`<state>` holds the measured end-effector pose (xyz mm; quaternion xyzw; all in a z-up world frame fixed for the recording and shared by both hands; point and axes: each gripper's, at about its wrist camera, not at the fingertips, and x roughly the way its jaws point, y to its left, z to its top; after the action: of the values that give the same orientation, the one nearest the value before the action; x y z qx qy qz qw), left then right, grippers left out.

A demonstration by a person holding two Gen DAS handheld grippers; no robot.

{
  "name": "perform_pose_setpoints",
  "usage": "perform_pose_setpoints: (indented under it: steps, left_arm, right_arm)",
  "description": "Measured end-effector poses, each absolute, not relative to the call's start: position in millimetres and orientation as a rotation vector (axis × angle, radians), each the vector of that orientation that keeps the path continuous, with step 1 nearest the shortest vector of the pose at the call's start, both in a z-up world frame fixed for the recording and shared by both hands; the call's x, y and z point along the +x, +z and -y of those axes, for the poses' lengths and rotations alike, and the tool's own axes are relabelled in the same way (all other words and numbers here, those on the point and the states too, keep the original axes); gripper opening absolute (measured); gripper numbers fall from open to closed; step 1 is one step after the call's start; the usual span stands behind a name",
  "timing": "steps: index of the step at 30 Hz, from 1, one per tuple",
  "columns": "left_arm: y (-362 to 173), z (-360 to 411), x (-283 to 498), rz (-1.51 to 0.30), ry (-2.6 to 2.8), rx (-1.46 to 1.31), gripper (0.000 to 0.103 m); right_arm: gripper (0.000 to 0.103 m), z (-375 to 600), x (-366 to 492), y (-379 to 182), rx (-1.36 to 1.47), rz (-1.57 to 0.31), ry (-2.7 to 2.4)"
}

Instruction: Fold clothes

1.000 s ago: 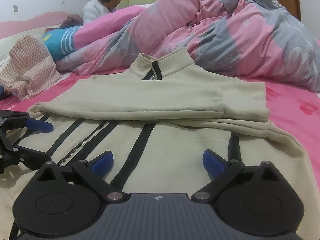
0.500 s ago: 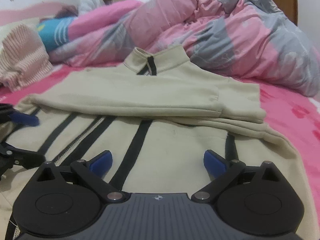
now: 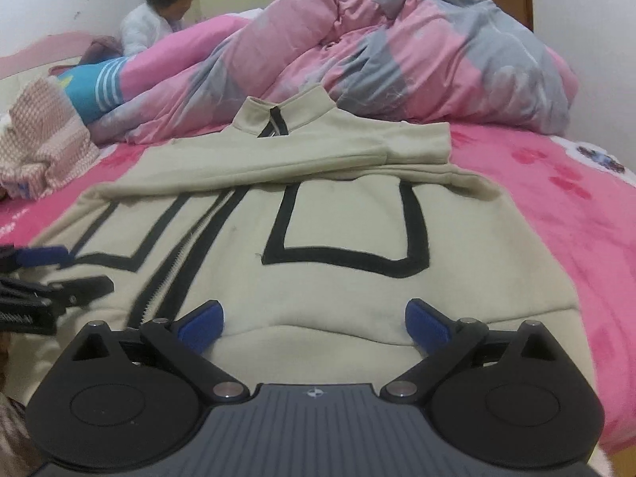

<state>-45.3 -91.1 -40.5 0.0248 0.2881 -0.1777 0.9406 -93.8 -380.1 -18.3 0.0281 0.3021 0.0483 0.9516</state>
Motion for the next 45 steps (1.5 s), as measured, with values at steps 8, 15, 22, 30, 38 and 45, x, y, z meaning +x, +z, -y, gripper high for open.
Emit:
perform_pose_setpoints:
  steps: [8, 15, 22, 30, 38, 45]
  left_arm:
    - [-36, 90, -12, -0.723, -0.244, -0.049, 0.103]
    - [-38, 99, -8, -0.750, -0.215, 0.000, 0.103]
    - [-35, 93, -3, -0.785, -0.193, -0.082, 0.103]
    - [-37, 92, -8, -0.761, -0.198, -0.088, 0.103]
    - [-37, 98, -10, -0.763, -0.182, -0.034, 0.103]
    - [-38, 97, -10, -0.758, -0.183, -0.040, 0.103]
  right_arm:
    - [0.103, 387, -46, -6, 0.090, -0.697, 0.041]
    - [0.103, 377, -35, -26, 0.029, -0.774, -0.003]
    - [0.103, 382, -35, -25, 0.026, -0.790, 0.024]
    - [0.103, 383, -41, -26, -0.003, -0.756, 0.059]
    - [0.103, 386, -44, -27, -0.029, -0.727, 0.100]
    - [0.083, 390, -60, -12, 0.013, -0.615, 0.123]
